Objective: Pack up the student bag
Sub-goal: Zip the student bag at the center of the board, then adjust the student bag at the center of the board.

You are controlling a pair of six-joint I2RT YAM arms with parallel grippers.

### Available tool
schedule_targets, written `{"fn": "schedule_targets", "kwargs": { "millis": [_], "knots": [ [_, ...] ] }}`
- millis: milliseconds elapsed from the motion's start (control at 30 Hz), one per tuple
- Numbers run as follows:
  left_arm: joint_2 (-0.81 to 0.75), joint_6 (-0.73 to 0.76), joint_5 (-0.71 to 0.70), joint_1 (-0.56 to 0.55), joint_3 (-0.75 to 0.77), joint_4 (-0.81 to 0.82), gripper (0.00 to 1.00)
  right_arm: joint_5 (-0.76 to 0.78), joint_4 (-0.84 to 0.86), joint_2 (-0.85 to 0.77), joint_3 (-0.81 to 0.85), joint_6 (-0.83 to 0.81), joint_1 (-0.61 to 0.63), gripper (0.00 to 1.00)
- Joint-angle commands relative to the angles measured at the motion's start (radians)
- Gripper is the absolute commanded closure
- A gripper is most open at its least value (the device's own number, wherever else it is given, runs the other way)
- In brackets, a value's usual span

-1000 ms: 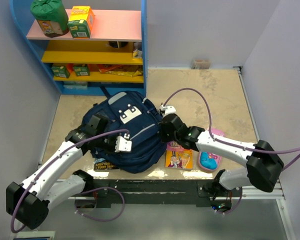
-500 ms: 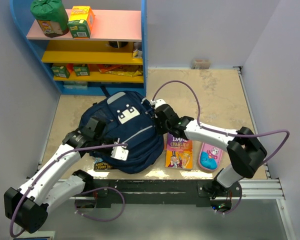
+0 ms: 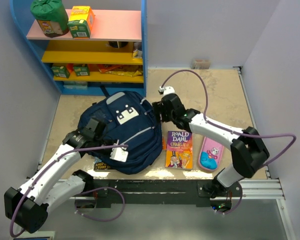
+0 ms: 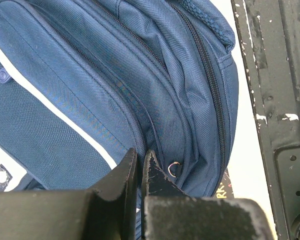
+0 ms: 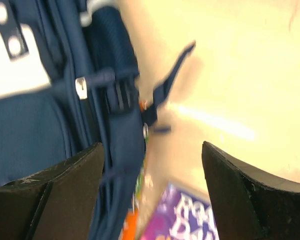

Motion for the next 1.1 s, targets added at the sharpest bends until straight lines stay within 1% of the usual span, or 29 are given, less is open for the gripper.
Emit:
{"fn": "schedule_targets", "kwargs": {
  "millis": [0,33,67,200,267,300,333,367,400,433,467,500,533,600,667,700,833,900,967,1033,1067],
  "knots": [
    [-0.013,0.022,-0.001,0.002,0.043,-0.076,0.98,-0.017,0.112,0.114,0.116,0.016,-0.015,0.19],
    [-0.015,0.020,-0.001,0.002,0.043,-0.079,0.98,-0.067,0.127,0.142,0.132,0.021,-0.017,0.19],
    [-0.016,0.020,-0.001,0.002,0.045,-0.079,0.99,-0.083,0.147,0.192,0.149,0.024,-0.015,0.19],
    [-0.021,0.017,-0.004,0.002,0.043,-0.079,0.99,-0.152,0.164,0.312,0.245,0.041,-0.020,0.21],
    [-0.027,0.014,-0.001,0.002,0.046,-0.080,0.99,-0.173,0.163,0.347,0.274,0.048,-0.024,0.31],
    [-0.028,0.013,0.000,0.002,0.051,-0.080,1.00,-0.175,0.160,0.370,0.281,0.055,-0.029,0.37],
    [-0.032,0.013,0.003,0.002,0.054,-0.080,1.00,-0.181,0.160,0.379,0.282,0.070,-0.044,0.54],
    [-0.033,0.011,0.003,0.002,0.058,-0.082,1.00,-0.205,0.175,0.380,0.270,0.081,-0.055,0.65],
    [-0.036,0.010,0.003,0.002,0.066,-0.082,1.00,-0.227,0.190,0.352,0.247,0.102,-0.069,0.78],
    [-0.041,0.010,0.000,0.002,0.072,-0.088,1.00,-0.227,0.219,0.332,0.221,0.117,-0.092,0.98],
    [-0.045,0.014,-0.004,0.001,0.077,-0.094,1.00,-0.219,0.255,0.306,0.165,0.128,-0.099,1.00],
    [-0.050,0.028,-0.018,0.002,0.086,-0.100,1.00,-0.189,0.267,0.245,0.138,0.136,-0.106,1.00],
    [-0.067,0.039,-0.030,0.002,0.086,-0.114,1.00,-0.169,0.272,0.220,0.115,0.134,-0.112,1.00],
    [-0.093,0.071,-0.082,0.002,0.083,-0.119,1.00,-0.118,0.253,0.167,0.075,0.124,-0.112,1.00],
    [-0.105,0.079,-0.106,0.002,0.078,-0.119,1.00,-0.092,0.246,0.090,0.026,0.125,-0.112,1.00],
    [-0.110,0.079,-0.115,0.002,0.081,-0.123,1.00,-0.062,0.244,0.065,0.008,0.143,-0.112,1.00],
    [-0.084,0.063,-0.142,0.002,0.091,-0.140,1.00,-0.023,0.226,-0.091,-0.093,0.194,-0.112,1.00],
    [-0.067,0.034,-0.179,0.002,0.088,-0.125,1.00,-0.011,0.221,-0.146,-0.161,0.232,-0.110,1.00],
    [-0.058,-0.016,-0.220,0.002,0.068,-0.090,1.00,-0.056,0.214,-0.195,-0.224,0.248,-0.110,1.00],
    [-0.045,-0.068,-0.315,0.002,0.048,0.003,1.00,-0.101,0.214,-0.219,-0.265,0.280,-0.103,1.00],
    [-0.041,-0.146,-0.352,0.002,0.033,0.045,1.00,-0.125,0.224,-0.244,-0.315,0.300,-0.095,1.00]
  ]
}}
